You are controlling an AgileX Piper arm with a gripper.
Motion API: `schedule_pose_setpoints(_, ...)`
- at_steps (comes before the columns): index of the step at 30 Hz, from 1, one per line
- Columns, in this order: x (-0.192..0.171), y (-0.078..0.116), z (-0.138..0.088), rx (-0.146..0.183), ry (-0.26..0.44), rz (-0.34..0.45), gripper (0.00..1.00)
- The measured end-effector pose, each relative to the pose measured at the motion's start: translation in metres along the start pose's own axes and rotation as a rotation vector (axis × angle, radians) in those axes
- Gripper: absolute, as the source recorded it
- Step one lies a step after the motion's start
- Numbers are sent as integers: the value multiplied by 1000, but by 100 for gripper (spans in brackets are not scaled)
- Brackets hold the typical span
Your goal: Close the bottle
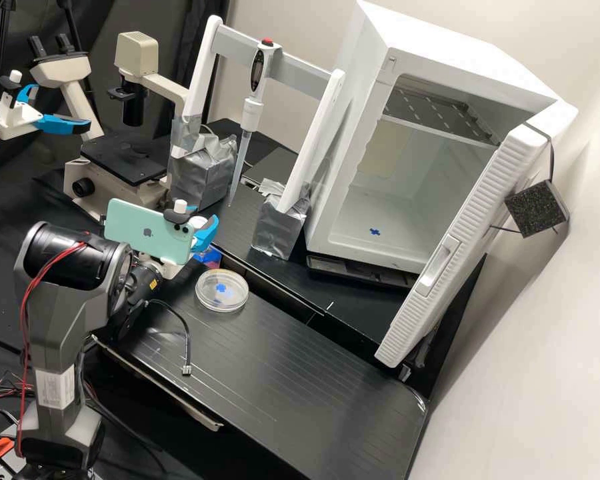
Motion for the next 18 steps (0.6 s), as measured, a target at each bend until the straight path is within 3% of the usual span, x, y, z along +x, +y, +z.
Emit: schedule_pose_setpoints(18, -5, -2, 3, -1, 5, -23, 0)
